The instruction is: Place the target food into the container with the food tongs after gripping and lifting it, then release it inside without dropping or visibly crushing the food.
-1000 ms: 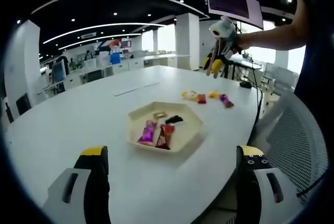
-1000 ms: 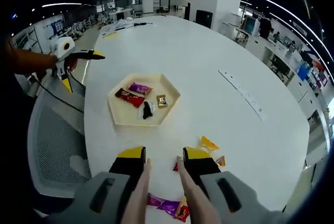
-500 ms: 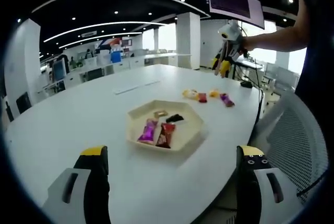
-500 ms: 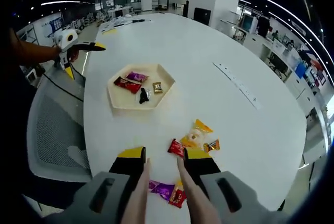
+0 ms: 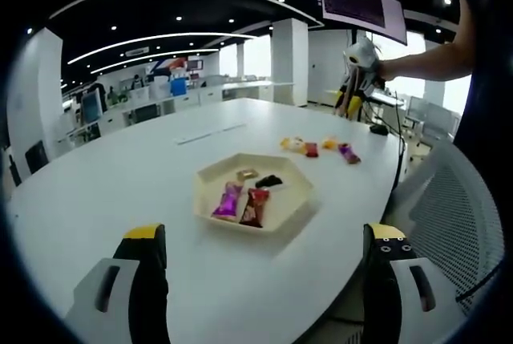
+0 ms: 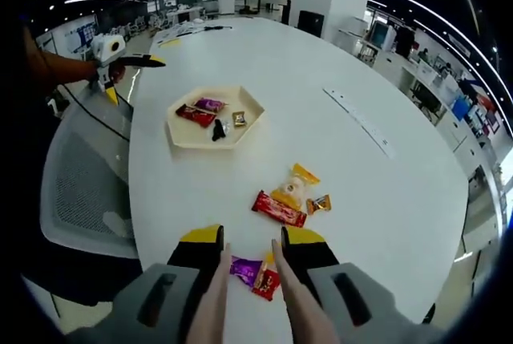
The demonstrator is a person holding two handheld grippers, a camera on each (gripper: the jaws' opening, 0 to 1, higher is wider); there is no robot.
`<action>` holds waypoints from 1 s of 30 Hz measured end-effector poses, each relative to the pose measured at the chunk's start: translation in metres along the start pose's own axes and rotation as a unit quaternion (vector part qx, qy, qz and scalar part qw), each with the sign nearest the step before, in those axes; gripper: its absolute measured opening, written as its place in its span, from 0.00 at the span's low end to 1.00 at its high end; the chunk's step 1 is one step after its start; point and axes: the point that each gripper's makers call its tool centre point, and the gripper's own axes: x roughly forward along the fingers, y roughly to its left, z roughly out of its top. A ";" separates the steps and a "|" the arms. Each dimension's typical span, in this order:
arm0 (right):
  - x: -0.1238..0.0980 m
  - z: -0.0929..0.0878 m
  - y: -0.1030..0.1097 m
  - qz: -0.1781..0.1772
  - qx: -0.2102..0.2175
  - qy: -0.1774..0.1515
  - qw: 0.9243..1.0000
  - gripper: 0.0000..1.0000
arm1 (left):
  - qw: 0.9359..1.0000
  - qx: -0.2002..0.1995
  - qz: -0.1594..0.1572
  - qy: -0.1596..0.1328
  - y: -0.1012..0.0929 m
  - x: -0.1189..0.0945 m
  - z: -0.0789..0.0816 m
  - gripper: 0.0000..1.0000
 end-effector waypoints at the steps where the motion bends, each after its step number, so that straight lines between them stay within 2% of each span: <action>1: 0.001 -0.001 0.001 0.000 -0.001 0.001 1.000 0.28 | 1.000 -0.001 0.000 0.000 0.000 0.000 0.000 0.99; 10: 0.010 -0.016 0.008 0.014 -0.008 0.005 1.000 0.28 | 1.000 -0.005 0.002 -0.003 0.002 -0.001 0.000 0.99; 19: 0.024 -0.032 0.017 0.026 -0.040 0.007 0.999 0.28 | 1.000 -0.006 0.002 -0.003 0.001 -0.001 0.000 0.99; 30: 0.038 -0.042 0.024 0.042 -0.071 0.003 0.997 0.28 | 1.000 -0.007 0.002 0.001 0.001 0.000 -0.001 0.99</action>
